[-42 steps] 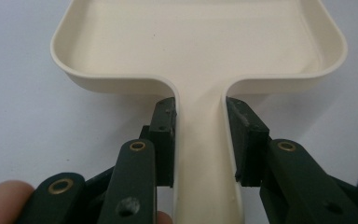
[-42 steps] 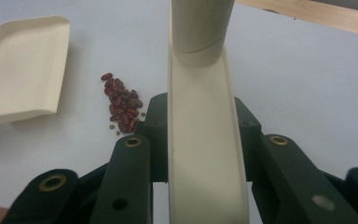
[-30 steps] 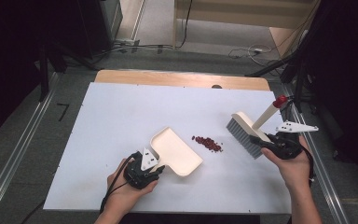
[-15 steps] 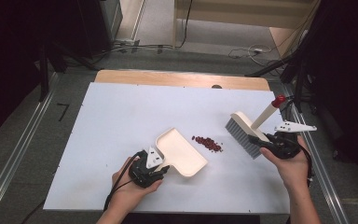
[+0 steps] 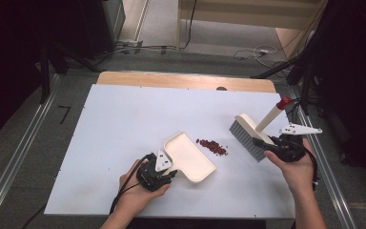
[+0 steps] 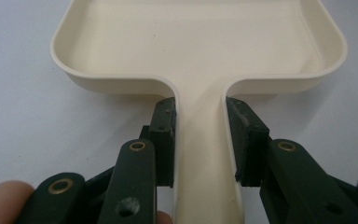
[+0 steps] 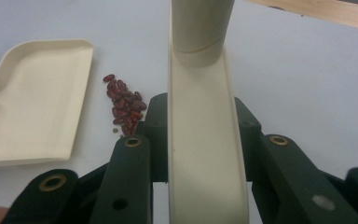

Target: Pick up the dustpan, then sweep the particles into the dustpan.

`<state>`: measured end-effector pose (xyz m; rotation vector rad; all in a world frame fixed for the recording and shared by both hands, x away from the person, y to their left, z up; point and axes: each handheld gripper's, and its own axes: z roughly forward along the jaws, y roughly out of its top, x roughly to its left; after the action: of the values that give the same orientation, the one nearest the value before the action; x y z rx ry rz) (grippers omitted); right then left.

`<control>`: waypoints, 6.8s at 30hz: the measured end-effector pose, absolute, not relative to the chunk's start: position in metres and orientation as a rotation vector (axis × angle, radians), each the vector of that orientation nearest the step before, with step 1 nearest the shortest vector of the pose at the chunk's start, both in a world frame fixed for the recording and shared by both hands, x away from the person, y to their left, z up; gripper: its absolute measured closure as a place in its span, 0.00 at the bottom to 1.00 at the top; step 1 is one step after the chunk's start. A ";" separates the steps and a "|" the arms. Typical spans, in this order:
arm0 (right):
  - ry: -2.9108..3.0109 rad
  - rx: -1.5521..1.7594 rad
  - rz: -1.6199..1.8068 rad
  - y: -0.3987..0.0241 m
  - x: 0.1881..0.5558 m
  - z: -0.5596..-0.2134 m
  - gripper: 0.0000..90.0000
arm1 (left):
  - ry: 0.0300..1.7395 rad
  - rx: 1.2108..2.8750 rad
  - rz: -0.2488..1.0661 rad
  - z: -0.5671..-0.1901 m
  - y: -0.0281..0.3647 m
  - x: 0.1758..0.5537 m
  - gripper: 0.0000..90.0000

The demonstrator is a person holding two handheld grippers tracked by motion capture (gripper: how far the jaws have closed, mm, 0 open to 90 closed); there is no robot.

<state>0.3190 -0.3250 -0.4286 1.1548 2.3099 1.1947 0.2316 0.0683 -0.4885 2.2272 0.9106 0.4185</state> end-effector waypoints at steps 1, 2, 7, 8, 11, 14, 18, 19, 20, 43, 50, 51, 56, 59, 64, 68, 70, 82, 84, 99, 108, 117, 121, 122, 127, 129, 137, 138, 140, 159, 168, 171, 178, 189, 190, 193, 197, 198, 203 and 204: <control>2.308 1.153 1.195 -0.325 0.319 -0.429 0.73 | 0.911 2.227 0.419 -0.489 0.067 0.232 0.74; 2.307 1.151 1.196 -0.324 0.319 -0.429 0.73 | 0.908 2.231 0.411 -0.489 0.066 0.233 0.74; 2.308 1.150 1.193 -0.321 0.320 -0.430 0.73 | 0.899 2.250 0.394 -0.491 0.063 0.237 0.74; 2.307 1.150 1.190 -0.320 0.320 -0.430 0.73 | 0.900 2.254 0.389 -0.491 0.062 0.237 0.74; 2.310 1.147 1.188 -0.318 0.320 -0.430 0.73 | 0.900 2.256 0.371 -0.492 0.062 0.239 0.74; 2.315 1.145 1.183 -0.316 0.320 -0.431 0.73 | 0.900 2.263 0.361 -0.490 0.062 0.241 0.74; 2.314 1.141 1.184 -0.314 0.321 -0.431 0.73 | 0.903 2.266 0.347 -0.490 0.063 0.242 0.74; 2.312 1.142 1.185 -0.314 0.321 -0.431 0.73 | 0.902 2.266 0.347 -0.490 0.063 0.242 0.74; 2.310 1.142 1.187 -0.314 0.321 -0.431 0.73 | 0.901 2.266 0.348 -0.490 0.062 0.242 0.74; 2.301 1.149 1.092 -0.278 0.327 -0.445 0.73 | 0.901 2.274 0.333 -0.490 0.062 0.244 0.74; 2.291 1.164 1.067 -0.271 0.329 -0.449 0.73 | 0.899 2.266 0.322 -0.491 0.063 0.245 0.74; 2.293 1.161 1.066 -0.270 0.329 -0.450 0.73 | 0.900 2.265 0.322 -0.491 0.063 0.245 0.74; 2.296 1.158 1.055 -0.266 0.329 -0.454 0.73 | 0.900 2.266 0.325 -0.491 0.062 0.245 0.74; 2.300 1.160 1.047 -0.266 0.330 -0.455 0.73 | 0.900 2.264 0.323 -0.491 0.062 0.245 0.74; 2.299 1.154 1.043 -0.264 0.330 -0.455 0.73 | 0.899 2.264 0.323 -0.491 0.062 0.245 0.74; 2.309 1.151 1.026 -0.261 0.330 -0.458 0.73 | 0.900 2.266 0.322 -0.490 0.062 0.245 0.74; 2.310 1.151 1.020 -0.260 0.330 -0.458 0.73 | 0.899 2.266 0.322 -0.490 0.062 0.245 0.74; 2.316 1.141 1.027 -0.256 0.328 -0.459 0.73 | 0.898 2.267 0.320 -0.490 0.063 0.245 0.74; 2.322 1.136 1.028 -0.254 0.327 -0.459 0.73 | 0.897 2.267 0.320 -0.490 0.063 0.245 0.74; 2.354 1.110 1.046 -0.244 0.319 -0.460 0.73 | 0.890 2.271 0.319 -0.491 0.063 0.245 0.74; 2.380 1.053 1.026 -0.226 0.310 -0.461 0.73 | 0.887 2.275 0.322 -0.491 0.064 0.245 0.74; 2.411 0.994 1.001 -0.200 0.294 -0.463 0.73 | 0.884 2.275 0.324 -0.492 0.063 0.246 0.74; 2.440 0.948 1.012 -0.189 0.285 -0.462 0.73 | 0.884 2.273 0.323 -0.492 0.063 0.246 0.74; 2.448 0.933 1.014 -0.186 0.283 -0.461 0.73 | 0.884 2.269 0.323 -0.492 0.063 0.246 0.74; 2.493 0.852 1.037 -0.170 0.268 -0.455 0.73 | 0.882 2.269 0.323 -0.493 0.064 0.246 0.74; 2.515 0.810 1.048 -0.164 0.261 -0.452 0.73 | 0.881 2.270 0.321 -0.493 0.064 0.246 0.74; 2.500 0.806 1.121 -0.169 0.261 -0.435 0.73 | 0.877 2.265 0.321 -0.495 0.065 0.246 0.74; 2.485 0.820 1.142 -0.175 0.264 -0.432 0.73 | 0.876 2.268 0.319 -0.494 0.065 0.246 0.74; 2.447 0.858 1.160 -0.185 0.269 -0.426 0.73 | 0.879 2.266 0.317 -0.494 0.065 0.246 0.74; 2.338 1.057 0.986 -0.208 0.334 -0.460 0.73 | 0.864 2.269 0.310 -0.500 0.070 0.246 0.74; 2.425 1.004 0.962 -0.179 0.312 -0.464 0.73 | 0.853 2.272 0.292 -0.506 0.074 0.248 0.74; 2.455 0.982 0.991 -0.172 0.302 -0.461 0.73 | 0.856 2.262 0.290 -0.506 0.074 0.248 0.74; 2.551 0.867 1.073 -0.153 0.272 -0.451 0.73 | 0.856 2.260 0.296 -0.507 0.074 0.248 0.74; 2.341 0.941 1.088 -0.192 0.289 -0.431 0.73 | 0.854 2.264 0.302 -0.506 0.075 0.247 0.74; 2.324 0.956 1.068 -0.195 0.292 -0.436 0.73 | 0.851 2.268 0.299 -0.505 0.076 0.247 0.74; 2.295 1.020 1.038 -0.201 0.300 -0.451 0.73 | 0.849 2.279 0.298 -0.504 0.080 0.247 0.74; 2.264 1.055 0.986 -0.196 0.302 -0.462 0.73 | 0.836 2.315 0.325 -0.499 0.080 0.245 0.74; 2.268 1.055 0.980 -0.194 0.302 -0.463 0.73 | 0.830 2.321 0.326 -0.498 0.080 0.245 0.74; 2.290 1.061 0.989 -0.180 0.294 -0.466 0.73 | 0.827 2.329 0.316 -0.498 0.081 0.244 0.74; 2.295 1.056 0.985 -0.176 0.291 -0.467 0.73 | 0.826 2.330 0.313 -0.498 0.081 0.244 0.74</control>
<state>0.2912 -0.1761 -0.4665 1.0559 2.2952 0.9849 0.2443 0.0812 -0.4978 2.3304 0.8260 0.3130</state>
